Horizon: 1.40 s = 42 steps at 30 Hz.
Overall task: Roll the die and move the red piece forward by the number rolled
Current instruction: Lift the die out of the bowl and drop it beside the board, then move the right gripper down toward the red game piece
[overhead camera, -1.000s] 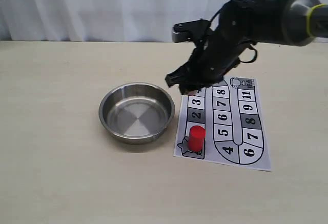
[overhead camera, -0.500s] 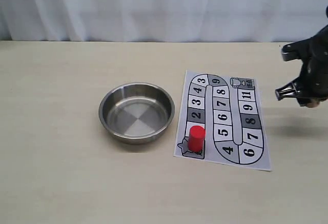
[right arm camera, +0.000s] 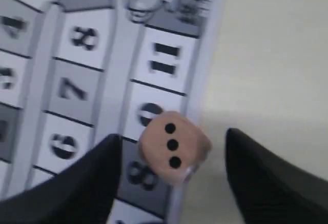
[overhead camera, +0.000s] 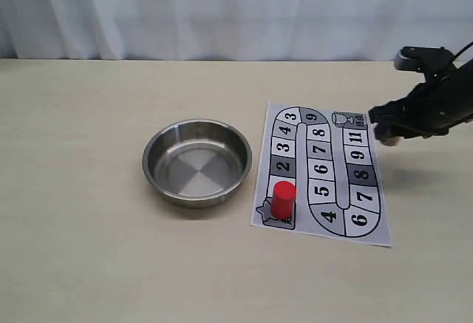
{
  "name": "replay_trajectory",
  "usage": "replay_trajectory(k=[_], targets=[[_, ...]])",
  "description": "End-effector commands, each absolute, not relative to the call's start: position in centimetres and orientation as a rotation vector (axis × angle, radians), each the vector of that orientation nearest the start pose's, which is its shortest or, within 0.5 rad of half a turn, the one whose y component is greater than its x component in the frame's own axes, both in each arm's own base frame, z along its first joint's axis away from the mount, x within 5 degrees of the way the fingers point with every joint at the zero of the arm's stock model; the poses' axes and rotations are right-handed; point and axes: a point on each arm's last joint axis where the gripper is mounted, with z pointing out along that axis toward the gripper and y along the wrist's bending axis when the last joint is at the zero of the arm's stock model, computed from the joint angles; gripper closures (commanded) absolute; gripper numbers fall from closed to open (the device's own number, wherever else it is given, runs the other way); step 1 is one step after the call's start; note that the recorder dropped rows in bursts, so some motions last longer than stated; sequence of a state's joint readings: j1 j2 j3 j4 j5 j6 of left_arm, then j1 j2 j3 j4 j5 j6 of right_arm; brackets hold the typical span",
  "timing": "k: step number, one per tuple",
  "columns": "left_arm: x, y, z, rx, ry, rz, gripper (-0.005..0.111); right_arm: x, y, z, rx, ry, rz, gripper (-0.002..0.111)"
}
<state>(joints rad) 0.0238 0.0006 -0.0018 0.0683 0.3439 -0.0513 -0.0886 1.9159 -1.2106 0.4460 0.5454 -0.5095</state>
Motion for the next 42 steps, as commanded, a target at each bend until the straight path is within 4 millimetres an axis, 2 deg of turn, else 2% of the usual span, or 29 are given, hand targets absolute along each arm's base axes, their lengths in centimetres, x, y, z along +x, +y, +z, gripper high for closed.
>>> replay_trajectory(k=[1,3,5,16,34,35,37,42], targets=[[5.4,0.3,18.3,-0.03,1.814,0.043,0.107,38.8,0.1,17.8,-0.259,2.549,0.441,0.02],[5.4,0.3,18.3,-0.03,1.814,0.043,0.107,38.7,0.0,17.7,-0.3,2.562,0.424,0.014],[5.4,0.3,18.3,-0.03,1.814,0.043,0.107,38.6,-0.2,17.6,-0.289,2.592,0.395,0.012],[5.4,0.3,18.3,-0.031,1.815,0.041,0.107,38.4,-2.0,17.0,-0.203,2.675,0.146,0.012],[5.4,0.3,18.3,-0.031,1.815,0.041,0.107,37.6,-1.7,17.0,-0.215,2.772,0.202,0.013],[5.4,0.3,18.3,-0.031,1.815,0.041,0.107,37.5,-1.7,17.1,-0.208,2.772,0.205,0.015],[5.4,0.3,18.3,-0.029,1.814,0.044,0.107,37.3,-1.6,17.8,-0.186,2.764,0.209,0.027],[5.4,0.3,18.3,-0.029,1.814,0.044,0.107,36.2,-1.4,20.4,-0.149,2.761,0.24,0.078]])
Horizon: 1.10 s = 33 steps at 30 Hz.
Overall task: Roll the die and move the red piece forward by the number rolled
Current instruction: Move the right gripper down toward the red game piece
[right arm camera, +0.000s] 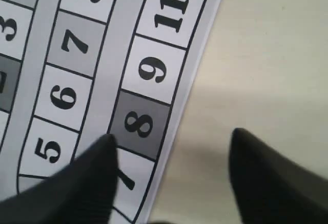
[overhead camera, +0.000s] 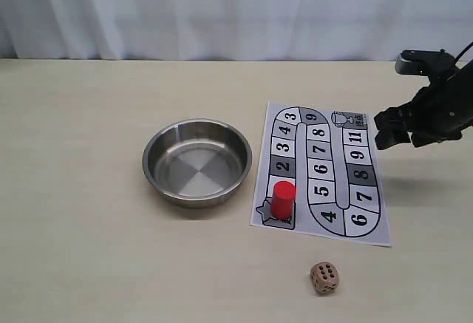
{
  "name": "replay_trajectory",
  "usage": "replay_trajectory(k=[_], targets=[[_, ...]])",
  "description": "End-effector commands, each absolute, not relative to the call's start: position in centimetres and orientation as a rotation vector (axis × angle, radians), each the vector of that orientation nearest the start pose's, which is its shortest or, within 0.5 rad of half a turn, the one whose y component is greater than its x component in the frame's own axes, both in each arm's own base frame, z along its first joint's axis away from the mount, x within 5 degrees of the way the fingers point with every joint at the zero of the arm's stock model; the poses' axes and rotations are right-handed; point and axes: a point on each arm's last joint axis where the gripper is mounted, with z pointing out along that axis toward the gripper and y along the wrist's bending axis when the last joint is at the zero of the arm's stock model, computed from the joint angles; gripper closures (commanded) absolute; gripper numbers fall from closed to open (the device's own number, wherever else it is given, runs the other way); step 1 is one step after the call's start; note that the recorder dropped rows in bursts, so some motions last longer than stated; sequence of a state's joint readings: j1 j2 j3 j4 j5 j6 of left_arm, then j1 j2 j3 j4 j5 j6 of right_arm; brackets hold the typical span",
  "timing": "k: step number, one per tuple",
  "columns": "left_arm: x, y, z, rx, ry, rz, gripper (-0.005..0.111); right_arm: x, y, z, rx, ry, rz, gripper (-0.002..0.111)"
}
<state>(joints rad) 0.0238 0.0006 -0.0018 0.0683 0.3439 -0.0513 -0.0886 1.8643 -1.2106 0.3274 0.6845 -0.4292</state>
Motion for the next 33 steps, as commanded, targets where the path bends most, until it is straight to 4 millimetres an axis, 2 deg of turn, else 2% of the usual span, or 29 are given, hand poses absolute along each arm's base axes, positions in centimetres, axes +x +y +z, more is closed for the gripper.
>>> replay_trajectory(k=[1,3,12,15,17,18,20,26,29,33], targets=[[5.4,0.3,18.3,-0.029,1.814,0.044,0.107,35.9,-1.3,21.0,-0.161,2.763,0.247,0.089],[5.4,0.3,18.3,-0.029,1.814,0.044,0.107,35.2,-1.1,22.0,-0.178,2.769,0.261,0.105],[5.4,0.3,18.3,-0.029,1.814,0.044,0.107,31.4,-0.4,27.1,-0.25,2.777,0.305,0.104],[5.4,0.3,18.3,-0.029,1.814,0.044,0.107,28.7,-0.1,28.7,-0.245,2.718,0.291,0.104],[5.4,0.3,18.3,-0.029,1.814,0.044,0.107,27.4,0.4,28.8,-0.251,2.681,0.287,0.104],[5.4,0.3,18.3,-0.029,1.814,0.044,0.107,27.0,0.6,28.6,-0.291,2.683,0.26,0.104],[5.4,0.3,18.3,-0.029,1.814,0.044,0.107,25.5,2.7,27.5,-0.505,2.703,0.159,0.104],[5.4,0.3,18.3,-0.03,1.814,0.042,0.107,22.6,7.9,23.7,-0.857,2.715,0.17,0.104],[5.4,0.3,18.3,-0.03,1.814,0.042,0.107,21.1,8.5,21.3,-0.898,2.728,0.187,0.104],[5.4,0.3,18.3,-0.03,1.814,0.042,0.107,20.4,8.6,19.7,-0.914,2.712,0.178,0.104]])
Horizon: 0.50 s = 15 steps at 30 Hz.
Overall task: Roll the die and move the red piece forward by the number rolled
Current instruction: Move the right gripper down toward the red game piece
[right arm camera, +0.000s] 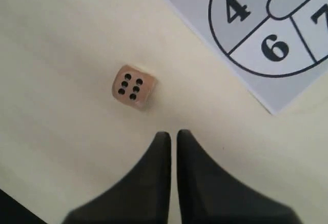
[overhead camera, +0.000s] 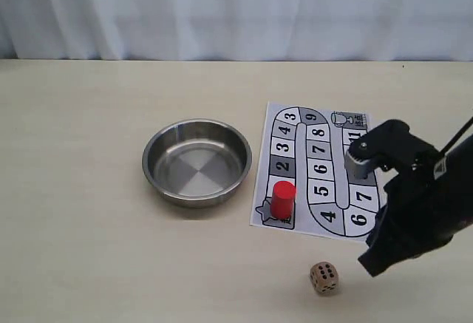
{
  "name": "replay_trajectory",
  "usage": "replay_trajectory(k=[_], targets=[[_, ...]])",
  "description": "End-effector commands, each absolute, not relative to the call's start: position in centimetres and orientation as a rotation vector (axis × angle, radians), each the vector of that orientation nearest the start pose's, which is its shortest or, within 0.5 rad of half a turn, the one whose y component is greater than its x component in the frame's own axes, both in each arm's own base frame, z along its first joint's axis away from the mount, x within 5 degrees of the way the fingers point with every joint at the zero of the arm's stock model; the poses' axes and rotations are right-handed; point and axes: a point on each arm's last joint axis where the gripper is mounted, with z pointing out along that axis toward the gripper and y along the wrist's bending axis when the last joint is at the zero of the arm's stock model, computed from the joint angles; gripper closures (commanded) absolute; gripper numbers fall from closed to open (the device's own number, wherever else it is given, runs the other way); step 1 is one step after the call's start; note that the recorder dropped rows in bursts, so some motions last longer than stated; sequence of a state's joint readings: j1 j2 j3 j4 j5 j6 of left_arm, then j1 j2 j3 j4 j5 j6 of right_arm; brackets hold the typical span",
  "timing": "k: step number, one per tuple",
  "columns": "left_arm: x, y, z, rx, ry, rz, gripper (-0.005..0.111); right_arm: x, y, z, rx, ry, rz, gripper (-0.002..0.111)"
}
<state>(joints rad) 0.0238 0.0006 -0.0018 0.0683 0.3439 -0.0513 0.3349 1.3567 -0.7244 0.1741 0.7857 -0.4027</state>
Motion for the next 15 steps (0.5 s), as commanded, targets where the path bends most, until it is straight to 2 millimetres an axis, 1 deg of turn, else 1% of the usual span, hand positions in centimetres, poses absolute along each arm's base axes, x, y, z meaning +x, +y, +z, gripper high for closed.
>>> replay_trajectory(k=[1,4,5,10,15], targets=[[5.4,0.3,18.3,-0.03,1.814,0.042,0.107,20.3,8.6,19.4,-0.968,2.704,0.171,0.104],[5.4,0.3,18.3,-0.03,1.814,0.042,0.107,19.8,9.3,18.6,-1.15,2.697,0.175,0.104],[5.4,0.3,18.3,-0.03,1.814,0.042,0.107,19.7,9.6,18.3,-1.185,2.703,0.179,0.104],[5.4,0.3,18.3,-0.03,1.814,0.042,0.107,19.5,11.1,16.3,-1.305,2.744,0.188,0.104],[5.4,0.3,18.3,-0.03,1.814,0.042,0.107,19.5,11.5,14.6,-1.345,2.809,0.192,0.104]])
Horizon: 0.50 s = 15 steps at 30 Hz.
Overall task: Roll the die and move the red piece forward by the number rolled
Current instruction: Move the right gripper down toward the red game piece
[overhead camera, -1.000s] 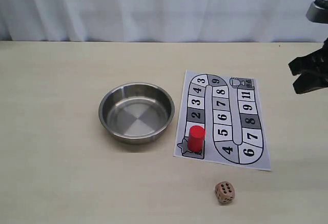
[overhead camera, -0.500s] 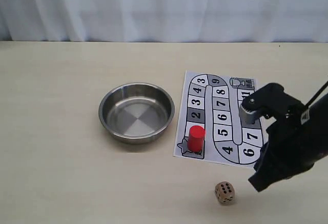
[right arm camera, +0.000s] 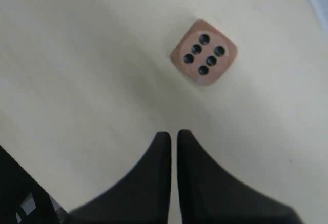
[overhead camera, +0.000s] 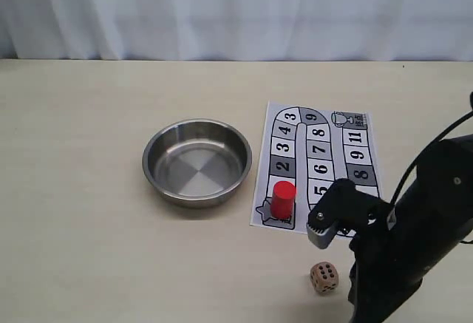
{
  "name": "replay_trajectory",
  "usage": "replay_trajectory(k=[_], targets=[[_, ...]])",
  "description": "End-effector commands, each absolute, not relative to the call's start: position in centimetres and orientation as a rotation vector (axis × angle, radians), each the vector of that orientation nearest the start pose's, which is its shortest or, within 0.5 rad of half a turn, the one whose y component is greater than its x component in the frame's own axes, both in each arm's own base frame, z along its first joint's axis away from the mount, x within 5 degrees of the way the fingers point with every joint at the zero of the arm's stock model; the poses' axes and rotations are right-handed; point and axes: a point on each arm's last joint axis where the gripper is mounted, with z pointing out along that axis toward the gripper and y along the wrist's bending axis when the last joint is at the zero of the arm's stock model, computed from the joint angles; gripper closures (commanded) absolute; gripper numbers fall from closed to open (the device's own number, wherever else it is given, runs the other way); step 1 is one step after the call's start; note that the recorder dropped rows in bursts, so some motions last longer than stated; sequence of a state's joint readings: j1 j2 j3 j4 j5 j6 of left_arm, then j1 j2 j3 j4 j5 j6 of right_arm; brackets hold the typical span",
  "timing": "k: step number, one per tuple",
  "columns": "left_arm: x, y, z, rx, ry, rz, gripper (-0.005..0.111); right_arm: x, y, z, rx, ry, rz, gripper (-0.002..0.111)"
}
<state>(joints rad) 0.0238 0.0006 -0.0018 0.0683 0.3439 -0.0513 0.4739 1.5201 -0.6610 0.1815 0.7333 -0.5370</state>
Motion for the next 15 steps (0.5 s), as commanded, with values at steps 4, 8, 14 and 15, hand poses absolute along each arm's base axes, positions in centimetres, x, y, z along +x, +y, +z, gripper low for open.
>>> replay_trajectory(k=[4,8,14,15], targets=[[5.4,0.3,18.3,-0.03,1.814,0.042,0.107,19.8,11.5,13.7,-1.363,2.823,0.174,0.104],[5.4,0.3,18.3,-0.03,1.814,0.042,0.107,20.3,11.7,13.1,-1.345,2.802,0.163,0.104],[5.4,0.3,18.3,-0.03,1.814,0.042,0.107,20.6,11.8,12.6,-1.29,2.822,0.158,0.104],[5.4,0.3,18.3,-0.03,1.814,0.042,0.107,20.6,11.8,12.4,-1.289,2.829,0.158,0.104]])
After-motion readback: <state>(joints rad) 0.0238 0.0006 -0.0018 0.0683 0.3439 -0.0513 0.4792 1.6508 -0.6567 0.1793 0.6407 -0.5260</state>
